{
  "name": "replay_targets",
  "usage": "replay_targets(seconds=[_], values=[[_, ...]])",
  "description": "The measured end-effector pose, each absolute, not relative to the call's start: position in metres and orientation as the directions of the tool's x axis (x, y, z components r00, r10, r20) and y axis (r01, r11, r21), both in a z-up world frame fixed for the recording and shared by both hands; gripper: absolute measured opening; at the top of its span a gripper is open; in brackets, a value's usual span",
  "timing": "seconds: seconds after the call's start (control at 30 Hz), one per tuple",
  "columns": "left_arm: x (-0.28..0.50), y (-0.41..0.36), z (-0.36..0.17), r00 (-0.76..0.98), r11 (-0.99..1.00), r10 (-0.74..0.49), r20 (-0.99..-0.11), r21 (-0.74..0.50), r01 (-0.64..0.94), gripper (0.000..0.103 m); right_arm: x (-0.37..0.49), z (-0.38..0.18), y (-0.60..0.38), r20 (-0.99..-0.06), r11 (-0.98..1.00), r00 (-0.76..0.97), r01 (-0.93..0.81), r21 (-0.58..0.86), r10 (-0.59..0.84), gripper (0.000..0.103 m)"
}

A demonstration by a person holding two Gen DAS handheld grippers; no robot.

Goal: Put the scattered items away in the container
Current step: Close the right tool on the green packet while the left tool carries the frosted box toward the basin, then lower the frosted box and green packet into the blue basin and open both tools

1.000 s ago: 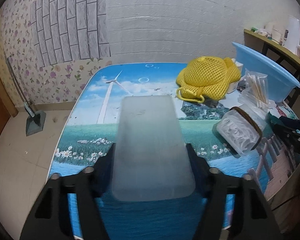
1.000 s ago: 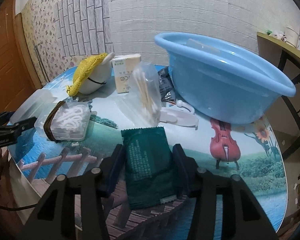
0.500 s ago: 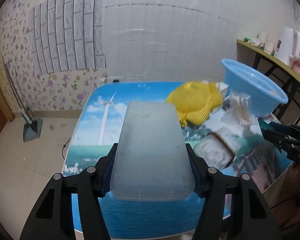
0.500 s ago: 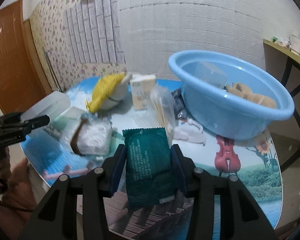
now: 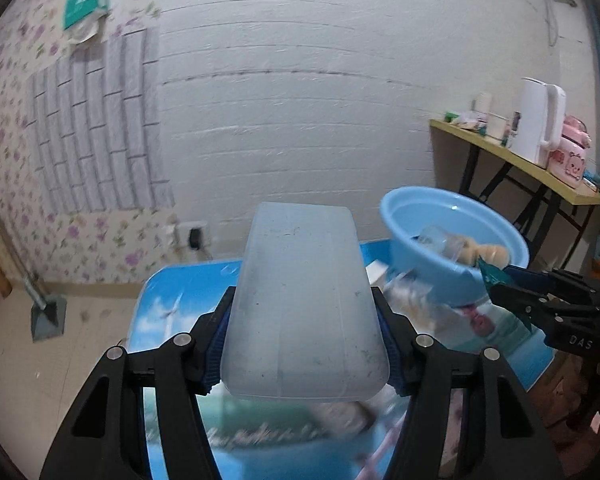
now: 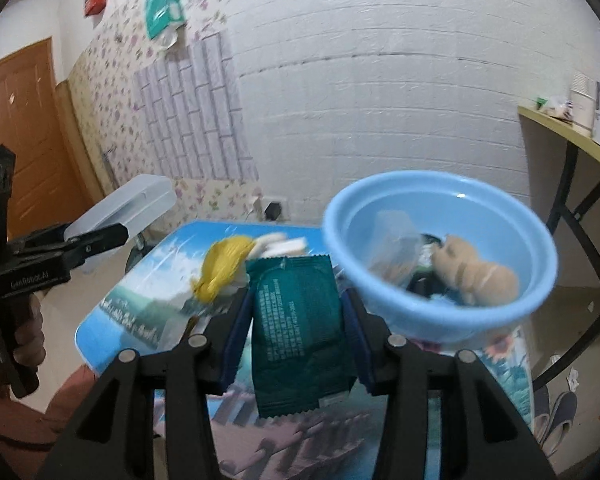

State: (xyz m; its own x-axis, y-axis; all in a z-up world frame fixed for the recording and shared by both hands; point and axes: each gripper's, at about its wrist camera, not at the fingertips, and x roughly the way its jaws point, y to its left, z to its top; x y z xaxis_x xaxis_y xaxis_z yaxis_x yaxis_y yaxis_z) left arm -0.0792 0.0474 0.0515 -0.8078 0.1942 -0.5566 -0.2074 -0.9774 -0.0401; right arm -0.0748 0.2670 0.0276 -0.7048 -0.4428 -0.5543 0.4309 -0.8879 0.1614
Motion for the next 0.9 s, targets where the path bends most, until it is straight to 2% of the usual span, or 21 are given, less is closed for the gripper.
replay_targets(seconds=[0.57, 0.9], values=[[-0.162, 0.178, 0.045, -0.720, -0.904, 0.347, -0.601, -0.009, -0.428, 0.061, -0.150, 0.018, 0.344, -0.581, -0.956, -0.760, 0.242, 0.163, -0.291, 0.045], [-0.188, 0.217, 0.024, -0.676, -0.879, 0.357, -0.645, 0.013, -0.476, 0.061, -0.170, 0.004, 0.352, -0.607, -0.963, -0.748, 0.221, 0.155, -0.269, 0.045]])
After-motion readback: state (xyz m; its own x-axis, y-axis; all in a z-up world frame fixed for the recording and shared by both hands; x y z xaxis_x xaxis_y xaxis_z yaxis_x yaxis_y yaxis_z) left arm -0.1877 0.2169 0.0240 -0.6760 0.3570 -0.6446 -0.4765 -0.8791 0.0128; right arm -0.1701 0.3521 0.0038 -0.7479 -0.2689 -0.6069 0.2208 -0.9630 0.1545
